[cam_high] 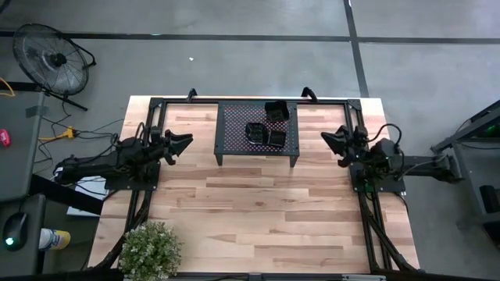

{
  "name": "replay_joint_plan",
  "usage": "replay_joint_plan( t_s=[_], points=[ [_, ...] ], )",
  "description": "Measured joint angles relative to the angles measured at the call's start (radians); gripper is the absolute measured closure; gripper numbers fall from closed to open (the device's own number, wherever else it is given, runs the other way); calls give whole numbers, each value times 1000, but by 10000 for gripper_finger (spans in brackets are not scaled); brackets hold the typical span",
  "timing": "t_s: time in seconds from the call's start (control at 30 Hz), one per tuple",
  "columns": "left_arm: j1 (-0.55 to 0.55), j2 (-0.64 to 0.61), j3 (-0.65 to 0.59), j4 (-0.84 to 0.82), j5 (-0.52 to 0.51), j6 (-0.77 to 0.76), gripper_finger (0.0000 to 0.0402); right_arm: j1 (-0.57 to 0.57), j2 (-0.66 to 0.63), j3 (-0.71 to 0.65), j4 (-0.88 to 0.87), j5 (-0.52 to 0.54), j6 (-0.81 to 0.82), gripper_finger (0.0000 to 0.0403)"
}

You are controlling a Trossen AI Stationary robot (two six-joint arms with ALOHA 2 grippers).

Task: Pick & Place Mini shaped plates
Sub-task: Return to Home Position

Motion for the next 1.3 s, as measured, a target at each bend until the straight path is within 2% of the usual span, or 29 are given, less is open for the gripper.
replay_joint_plan(
  t_s=[0.27,0.53,0.8,0.97,1.1,1.3],
  points=[
    [0,0,0,-15,21,1,268,0,-3,-45,23,-104,16,380],
    [0,0,0,-69,21,0,268,0,-9,-48,-49,-196,38,393],
    [0,0,-1,-181,27,-26,268,0,-56,-48,-212,-193,-7,398],
    [0,0,-1,-189,20,5,268,0,-56,-48,-226,-170,-98,399],
    [0,0,1,-200,19,53,268,0,-56,-48,-233,-135,-101,401],
    [0,0,3,-217,34,61,268,0,-55,-48,-255,-158,-119,399]
  ],
)
